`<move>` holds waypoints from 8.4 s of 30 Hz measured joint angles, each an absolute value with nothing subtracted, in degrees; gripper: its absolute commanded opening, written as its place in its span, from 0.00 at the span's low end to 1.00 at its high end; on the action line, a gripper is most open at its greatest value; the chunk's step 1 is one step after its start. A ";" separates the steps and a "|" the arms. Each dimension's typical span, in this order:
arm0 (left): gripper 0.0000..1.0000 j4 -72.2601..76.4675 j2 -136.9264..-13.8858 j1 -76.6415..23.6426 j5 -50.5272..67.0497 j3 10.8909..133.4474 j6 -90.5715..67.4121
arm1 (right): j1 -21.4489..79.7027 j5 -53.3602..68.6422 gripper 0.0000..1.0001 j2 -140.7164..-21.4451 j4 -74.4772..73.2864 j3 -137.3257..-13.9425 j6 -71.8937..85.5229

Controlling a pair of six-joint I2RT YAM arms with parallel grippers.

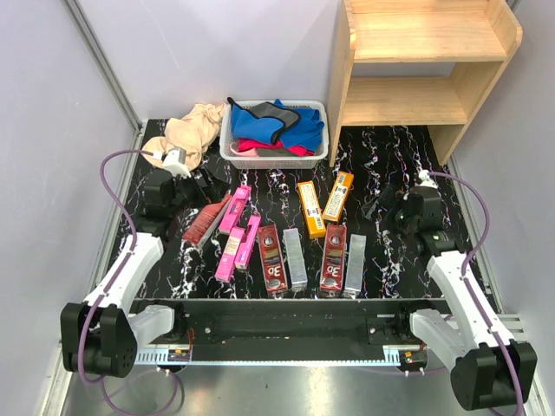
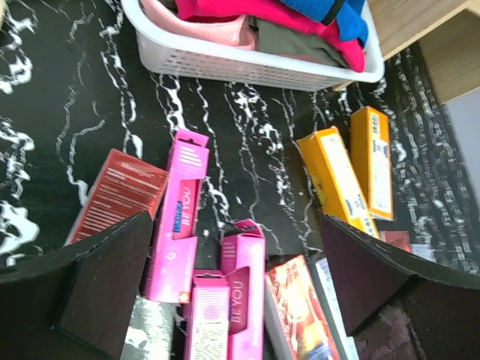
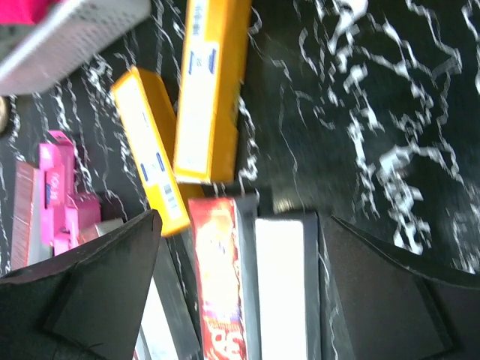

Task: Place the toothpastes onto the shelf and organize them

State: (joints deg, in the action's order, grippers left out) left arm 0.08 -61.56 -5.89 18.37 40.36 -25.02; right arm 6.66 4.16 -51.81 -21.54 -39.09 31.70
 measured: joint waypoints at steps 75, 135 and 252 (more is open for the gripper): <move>0.32 -32.14 -110.85 -51.37 -7.16 75.44 -42.48 | 11.57 9.58 1.00 -51.09 -34.98 -42.22 36.03; 0.26 13.45 -78.83 -18.59 26.59 45.19 -73.41 | 60.05 -20.36 0.70 -74.02 -18.04 -60.73 36.40; 0.99 -27.42 -69.60 -18.76 7.27 57.21 -39.46 | -2.28 33.26 0.10 -102.06 -9.72 -116.77 67.00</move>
